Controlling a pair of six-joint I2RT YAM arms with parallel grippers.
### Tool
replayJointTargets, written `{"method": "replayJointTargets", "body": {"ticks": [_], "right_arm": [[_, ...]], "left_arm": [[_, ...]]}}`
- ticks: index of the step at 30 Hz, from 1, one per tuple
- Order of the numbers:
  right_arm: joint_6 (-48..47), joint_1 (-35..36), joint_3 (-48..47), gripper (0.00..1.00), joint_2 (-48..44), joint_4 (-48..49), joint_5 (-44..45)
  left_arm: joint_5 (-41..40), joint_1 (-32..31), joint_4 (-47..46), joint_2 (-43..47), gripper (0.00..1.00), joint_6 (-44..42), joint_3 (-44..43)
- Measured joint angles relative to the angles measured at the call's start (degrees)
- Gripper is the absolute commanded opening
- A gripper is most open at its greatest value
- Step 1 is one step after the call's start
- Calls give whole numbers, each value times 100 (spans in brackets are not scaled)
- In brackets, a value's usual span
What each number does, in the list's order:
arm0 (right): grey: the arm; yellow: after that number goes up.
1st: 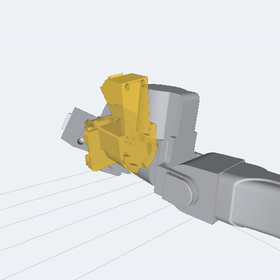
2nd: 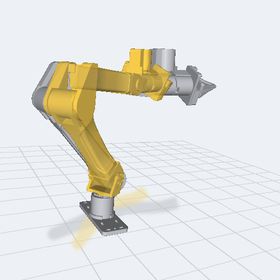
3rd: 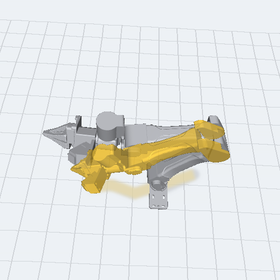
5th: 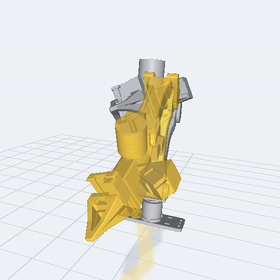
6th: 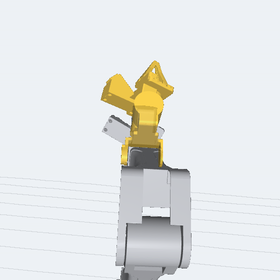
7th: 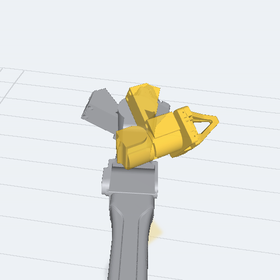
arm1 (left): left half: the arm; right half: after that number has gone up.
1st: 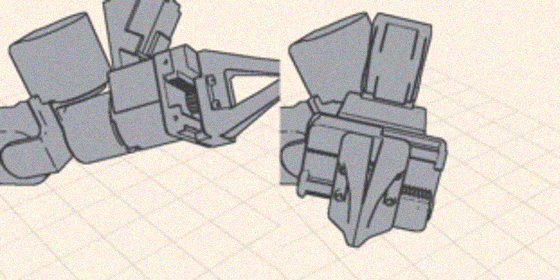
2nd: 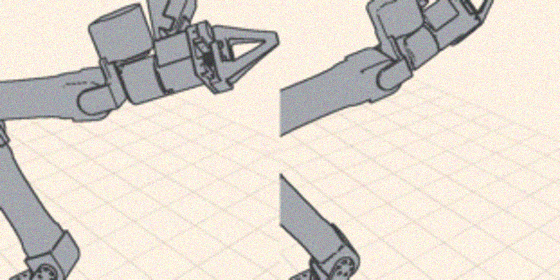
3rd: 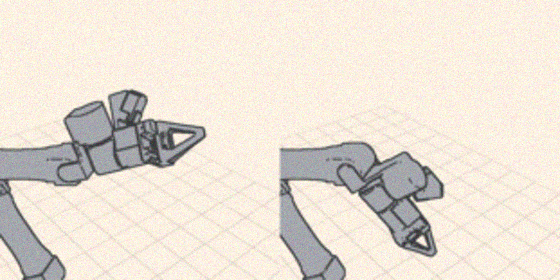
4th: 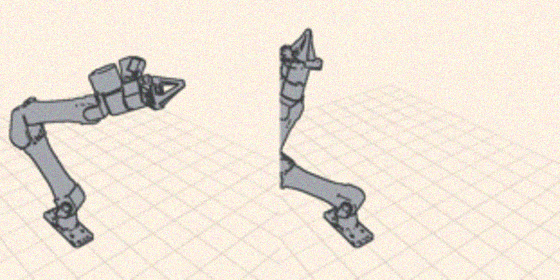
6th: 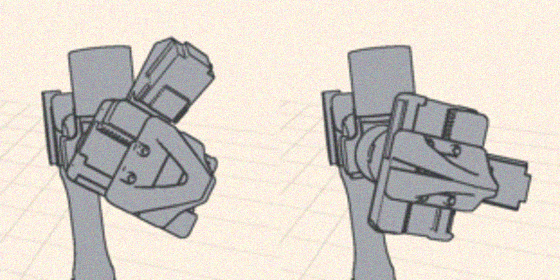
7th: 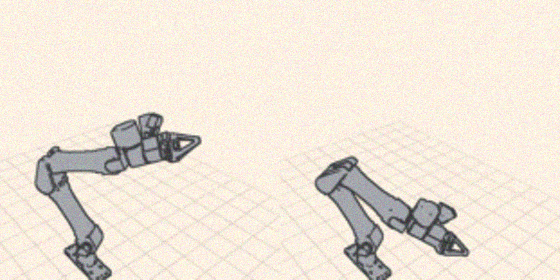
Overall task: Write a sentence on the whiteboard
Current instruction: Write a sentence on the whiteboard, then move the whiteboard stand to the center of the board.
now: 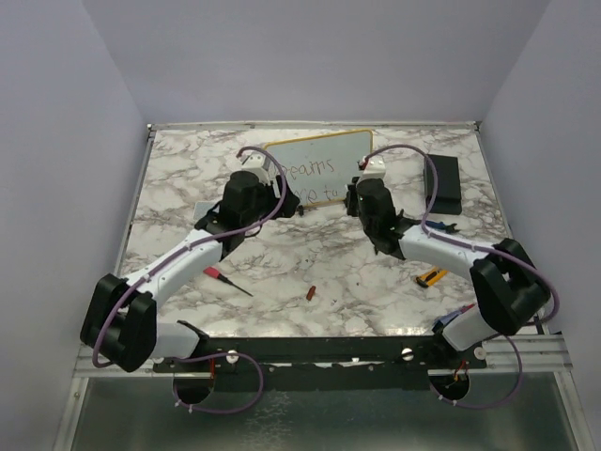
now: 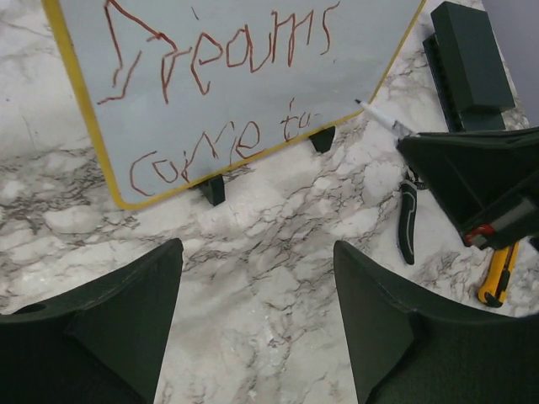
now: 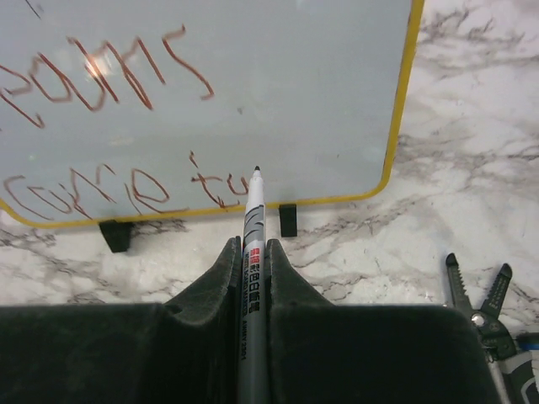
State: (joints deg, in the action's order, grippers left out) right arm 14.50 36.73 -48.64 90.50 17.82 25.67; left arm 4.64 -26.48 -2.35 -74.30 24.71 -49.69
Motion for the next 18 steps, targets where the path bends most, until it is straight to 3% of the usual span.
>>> {"method": "replayJointTargets", "body": {"ticks": [8,18], "right_arm": [[-66,-22,223,1,-1274,-79,146],[-55,-490,802,1,-1871,-157,125]], "left_arm": [[-1604,-1043,-529,-1130,71,732,101],[-2616,-1379,-737,-2614,69,970,-518]]}}
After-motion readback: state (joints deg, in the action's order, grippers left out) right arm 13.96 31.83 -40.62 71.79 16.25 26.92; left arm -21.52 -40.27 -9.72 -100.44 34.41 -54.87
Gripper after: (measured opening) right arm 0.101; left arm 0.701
